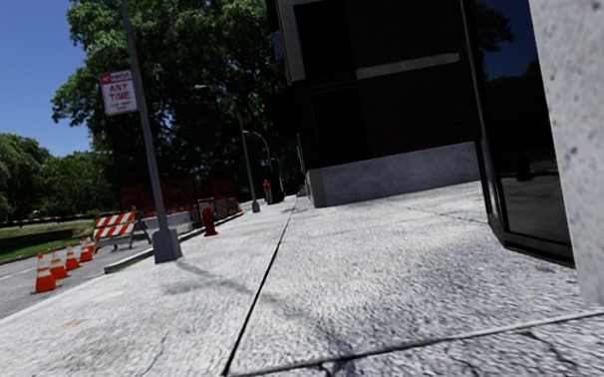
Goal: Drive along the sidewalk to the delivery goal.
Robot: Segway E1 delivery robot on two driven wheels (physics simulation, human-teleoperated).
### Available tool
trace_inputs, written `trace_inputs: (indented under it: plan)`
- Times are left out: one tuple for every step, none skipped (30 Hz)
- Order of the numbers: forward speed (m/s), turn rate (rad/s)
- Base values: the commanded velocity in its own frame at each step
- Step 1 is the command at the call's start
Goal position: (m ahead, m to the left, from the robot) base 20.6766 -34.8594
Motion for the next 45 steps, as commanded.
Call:
trace_inputs:
  plan:
    - [2.0, 0.0]
    - [2.0, 0.0]
    - [2.0, 0.0]
    - [2.0, 0.0]
    - [2.0, 0.0]
    - [2.0, 0.0]
    - [2.0, 0.0]
    - [2.0, 0.0]
    - [2.0, 0.0]
    - [2.0, 0.0]
    - [2.0, -0.06]
    - [2.0, -0.21]
    - [2.0, -0.55]
    - [2.0, -0.55]
    - [2.0, -0.55]
    - [2.0, -0.55]
    - [2.0, -0.55]
    - [2.0, -0.55]
    - [2.0, -0.55]
    - [2.0, -0.55]
    - [2.0, -0.55]
    - [2.0, -0.55]
    - [2.0, -0.55]
    - [2.0, -0.55]
    - [2.0, -0.55]
    - [2.0, -0.55]
    - [2.0, -0.55]
    - [2.0, -0.52]
    - [2.0, -0.48]
    - [2.0, -0.48]
    - [2.0, -0.45]
    - [2.0, -0.43]
    - [2.0, -0.42]
    - [2.0, -0.42]
    - [2.0, -0.42]
    - [2.0, -0.4]
    - [2.0, -0.4]
    - [2.0, -0.35]
    - [2.0, -0.28]
    - [2.0, -0.19]
    - [2.0, -0.19]
    - [2.0, -0.04]
    - [2.0, 0.0]
    - [2.0, 0.0]
    - [2.0, 0.0]
